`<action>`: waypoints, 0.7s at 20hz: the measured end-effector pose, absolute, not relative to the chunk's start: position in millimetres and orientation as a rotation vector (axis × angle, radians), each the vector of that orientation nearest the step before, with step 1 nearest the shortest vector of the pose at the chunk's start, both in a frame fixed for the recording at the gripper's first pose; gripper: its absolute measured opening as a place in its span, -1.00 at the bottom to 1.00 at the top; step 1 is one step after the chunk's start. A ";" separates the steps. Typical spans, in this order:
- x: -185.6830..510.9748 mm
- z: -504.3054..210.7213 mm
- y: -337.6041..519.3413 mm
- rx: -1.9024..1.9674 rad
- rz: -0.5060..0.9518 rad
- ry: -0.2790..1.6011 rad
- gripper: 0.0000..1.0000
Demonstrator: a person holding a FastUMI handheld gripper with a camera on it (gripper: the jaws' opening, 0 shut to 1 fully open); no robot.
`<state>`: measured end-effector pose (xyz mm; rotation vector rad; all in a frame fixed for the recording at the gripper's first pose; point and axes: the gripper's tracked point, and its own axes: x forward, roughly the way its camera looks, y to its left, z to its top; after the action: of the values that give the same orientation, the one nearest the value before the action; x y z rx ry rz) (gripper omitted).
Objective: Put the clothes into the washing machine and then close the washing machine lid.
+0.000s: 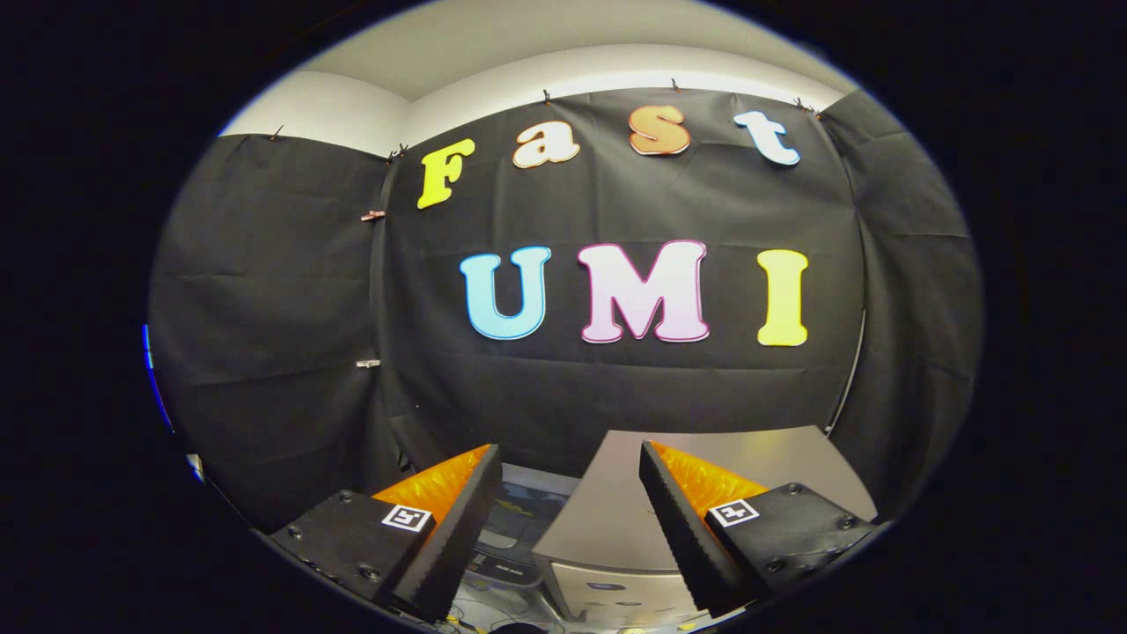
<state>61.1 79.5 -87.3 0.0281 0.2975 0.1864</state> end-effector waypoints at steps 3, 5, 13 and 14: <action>39.9 -79.0 55.4 0.023 0.143 0.269 0.97; 27.3 -80.8 42.8 -0.002 0.109 0.257 0.97; -17.2 -68.0 24.3 -0.008 0.025 0.205 0.97; -21.2 -64.3 22.9 -0.004 0.014 0.192 0.97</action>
<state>-21.2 22.9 -64.3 -0.0035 0.1919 0.0142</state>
